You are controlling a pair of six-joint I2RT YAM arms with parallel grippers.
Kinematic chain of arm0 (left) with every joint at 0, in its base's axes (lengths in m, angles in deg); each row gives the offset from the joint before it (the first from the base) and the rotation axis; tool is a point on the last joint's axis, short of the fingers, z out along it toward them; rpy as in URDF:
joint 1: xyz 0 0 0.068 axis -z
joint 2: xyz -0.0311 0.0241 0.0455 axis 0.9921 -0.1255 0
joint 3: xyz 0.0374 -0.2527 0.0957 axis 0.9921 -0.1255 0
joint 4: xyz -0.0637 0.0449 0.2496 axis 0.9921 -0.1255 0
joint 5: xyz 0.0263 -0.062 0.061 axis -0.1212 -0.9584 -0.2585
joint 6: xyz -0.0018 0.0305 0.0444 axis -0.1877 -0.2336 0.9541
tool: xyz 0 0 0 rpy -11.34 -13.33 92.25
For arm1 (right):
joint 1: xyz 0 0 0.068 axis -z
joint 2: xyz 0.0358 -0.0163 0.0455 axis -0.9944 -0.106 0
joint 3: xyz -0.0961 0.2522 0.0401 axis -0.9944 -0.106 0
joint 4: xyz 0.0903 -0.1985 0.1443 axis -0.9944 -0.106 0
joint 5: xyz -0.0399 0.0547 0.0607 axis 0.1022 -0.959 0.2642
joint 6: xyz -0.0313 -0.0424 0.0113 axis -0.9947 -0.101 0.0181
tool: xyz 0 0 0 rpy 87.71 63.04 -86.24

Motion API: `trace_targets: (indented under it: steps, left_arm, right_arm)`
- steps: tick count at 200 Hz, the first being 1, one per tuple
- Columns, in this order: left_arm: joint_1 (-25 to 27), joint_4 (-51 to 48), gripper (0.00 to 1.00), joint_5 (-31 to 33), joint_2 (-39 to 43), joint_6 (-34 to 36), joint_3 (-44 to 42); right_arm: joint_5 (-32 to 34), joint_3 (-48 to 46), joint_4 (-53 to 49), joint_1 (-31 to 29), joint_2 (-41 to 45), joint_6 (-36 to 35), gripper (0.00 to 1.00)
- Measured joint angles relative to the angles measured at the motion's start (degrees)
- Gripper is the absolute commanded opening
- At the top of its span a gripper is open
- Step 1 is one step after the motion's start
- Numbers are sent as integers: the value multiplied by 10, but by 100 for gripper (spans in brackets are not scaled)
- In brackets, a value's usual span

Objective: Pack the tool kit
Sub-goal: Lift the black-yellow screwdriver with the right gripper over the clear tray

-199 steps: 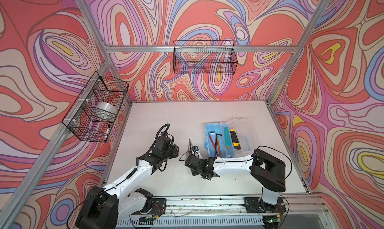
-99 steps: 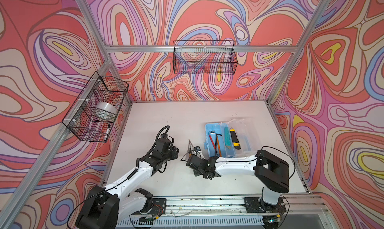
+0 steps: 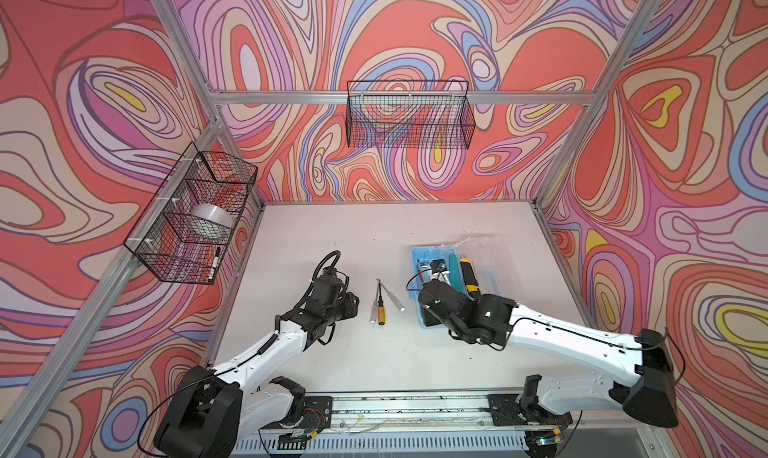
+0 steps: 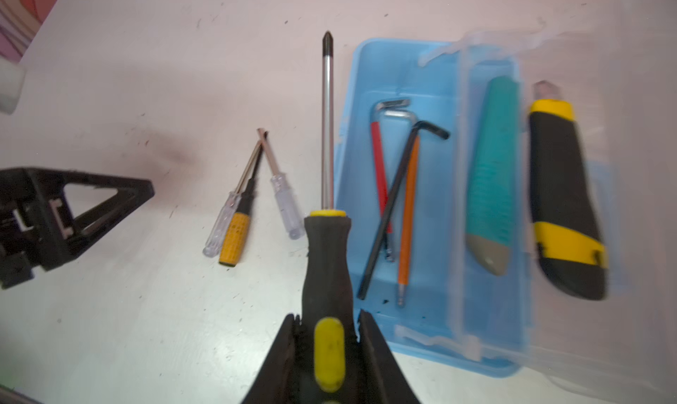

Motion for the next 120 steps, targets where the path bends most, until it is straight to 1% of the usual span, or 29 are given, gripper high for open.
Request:
trace_targets:
  steps: [27, 46, 82, 120]
  left_arm:
    - [0, 0, 42, -1, 1, 0, 0]
    - [0, -1, 42, -1, 7, 0, 1]
    - [0, -11, 43, -10, 9, 5, 26]
    - [0, -13, 43, -40, 20, 7, 36]
  right_arm:
    - [11, -4, -44, 102, 83, -42, 0]
    - [16, -4, -69, 150, 115, -68, 0]
    - [17, -21, -87, 192, 121, -109, 0]
    - [2, -46, -87, 227, 112, -145, 0]
